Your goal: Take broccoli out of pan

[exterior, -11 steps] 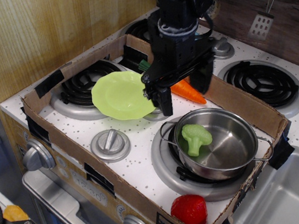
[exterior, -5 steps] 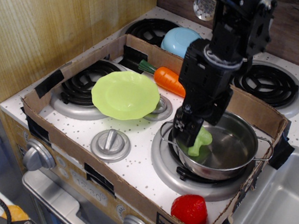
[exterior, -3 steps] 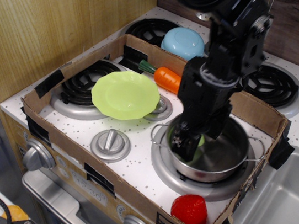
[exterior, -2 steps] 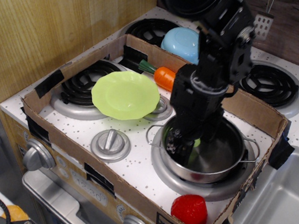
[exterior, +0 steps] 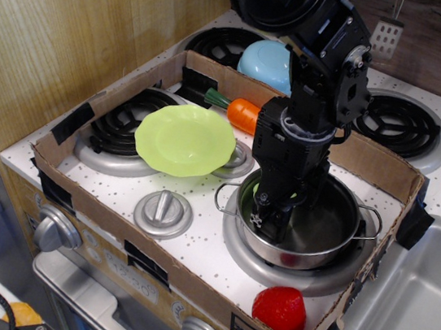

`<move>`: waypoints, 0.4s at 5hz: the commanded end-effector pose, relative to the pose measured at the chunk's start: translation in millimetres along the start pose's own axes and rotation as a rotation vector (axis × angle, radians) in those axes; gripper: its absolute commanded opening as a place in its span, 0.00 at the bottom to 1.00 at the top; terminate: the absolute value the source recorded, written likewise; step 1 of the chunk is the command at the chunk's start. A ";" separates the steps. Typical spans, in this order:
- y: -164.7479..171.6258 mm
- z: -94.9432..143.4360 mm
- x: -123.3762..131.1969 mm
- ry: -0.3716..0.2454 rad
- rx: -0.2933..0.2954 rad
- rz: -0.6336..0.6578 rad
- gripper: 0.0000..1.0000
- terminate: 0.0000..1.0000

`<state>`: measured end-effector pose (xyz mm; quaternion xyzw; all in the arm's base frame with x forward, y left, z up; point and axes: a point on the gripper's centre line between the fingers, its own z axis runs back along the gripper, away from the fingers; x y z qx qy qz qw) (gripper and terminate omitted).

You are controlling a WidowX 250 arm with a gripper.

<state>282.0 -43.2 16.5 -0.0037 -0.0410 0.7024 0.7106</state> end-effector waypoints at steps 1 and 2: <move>-6.2 13.4 9.0 -0.052 -0.001 0.001 0.00 0.00; -7.8 29.2 5.8 -0.083 0.011 0.003 0.00 0.00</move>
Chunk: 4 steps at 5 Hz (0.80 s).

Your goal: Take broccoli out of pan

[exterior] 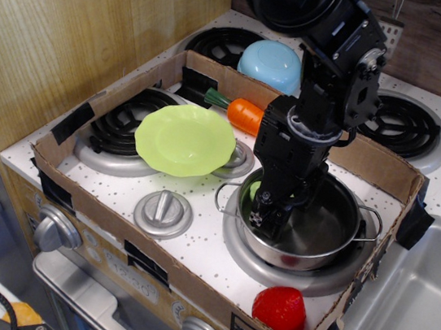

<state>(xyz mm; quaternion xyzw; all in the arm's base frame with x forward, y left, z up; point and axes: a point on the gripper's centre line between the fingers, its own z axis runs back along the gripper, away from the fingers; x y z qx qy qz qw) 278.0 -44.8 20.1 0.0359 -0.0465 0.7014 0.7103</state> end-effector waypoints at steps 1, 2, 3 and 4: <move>-14.7 49.8 11.3 -0.069 -0.017 -0.009 0.00 0.00; -6.2 63.3 29.2 -0.081 -0.038 -0.033 0.00 0.00; 8.9 67.2 51.7 -0.071 -0.018 -0.054 0.00 0.00; 20.3 61.2 79.1 -0.087 -0.023 -0.078 0.00 0.00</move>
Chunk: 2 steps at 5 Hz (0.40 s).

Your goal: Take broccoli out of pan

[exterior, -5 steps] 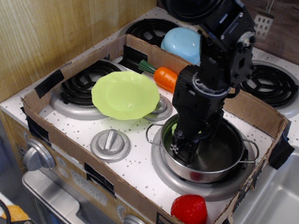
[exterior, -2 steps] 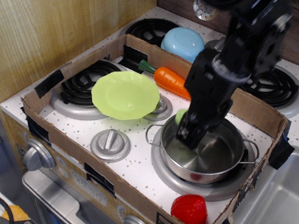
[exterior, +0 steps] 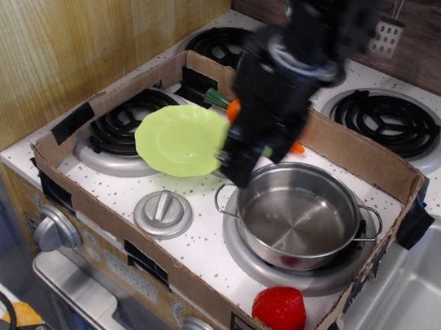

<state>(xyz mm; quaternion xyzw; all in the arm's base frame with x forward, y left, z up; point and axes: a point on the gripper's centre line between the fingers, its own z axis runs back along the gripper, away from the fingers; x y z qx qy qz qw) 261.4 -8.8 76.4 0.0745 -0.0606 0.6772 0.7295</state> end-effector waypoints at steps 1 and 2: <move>11.4 -3.5 63.1 -0.031 -0.058 -0.033 0.00 0.00; 22.2 -28.2 86.4 -0.038 -0.113 -0.043 0.00 0.00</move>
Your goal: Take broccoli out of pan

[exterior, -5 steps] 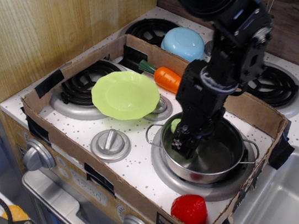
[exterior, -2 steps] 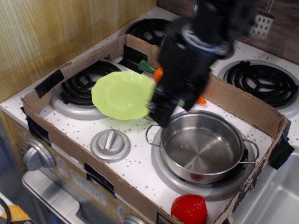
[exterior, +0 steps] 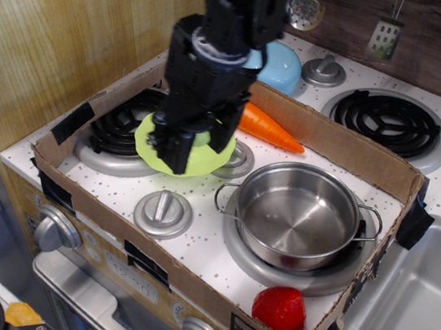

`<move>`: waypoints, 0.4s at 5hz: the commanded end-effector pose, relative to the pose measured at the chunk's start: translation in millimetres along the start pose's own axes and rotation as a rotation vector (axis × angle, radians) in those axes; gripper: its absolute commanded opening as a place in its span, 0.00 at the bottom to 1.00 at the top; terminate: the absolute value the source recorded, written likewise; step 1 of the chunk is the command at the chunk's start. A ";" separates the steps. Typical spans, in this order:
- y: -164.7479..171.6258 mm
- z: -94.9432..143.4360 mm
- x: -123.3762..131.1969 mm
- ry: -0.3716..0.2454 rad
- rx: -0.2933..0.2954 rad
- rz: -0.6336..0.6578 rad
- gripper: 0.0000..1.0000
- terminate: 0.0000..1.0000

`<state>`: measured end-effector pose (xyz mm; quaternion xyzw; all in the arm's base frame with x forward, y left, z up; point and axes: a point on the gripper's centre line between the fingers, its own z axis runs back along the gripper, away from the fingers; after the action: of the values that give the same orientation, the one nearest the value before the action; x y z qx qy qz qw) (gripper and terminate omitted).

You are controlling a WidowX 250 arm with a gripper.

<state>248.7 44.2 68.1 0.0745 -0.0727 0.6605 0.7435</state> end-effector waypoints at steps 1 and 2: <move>25.8 -40.6 47.4 -0.027 -0.160 0.015 0.00 0.00; 35.5 -55.0 58.6 -0.016 -0.173 0.030 0.00 0.00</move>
<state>215.3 105.2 19.3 0.0149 -0.1257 0.6633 0.7376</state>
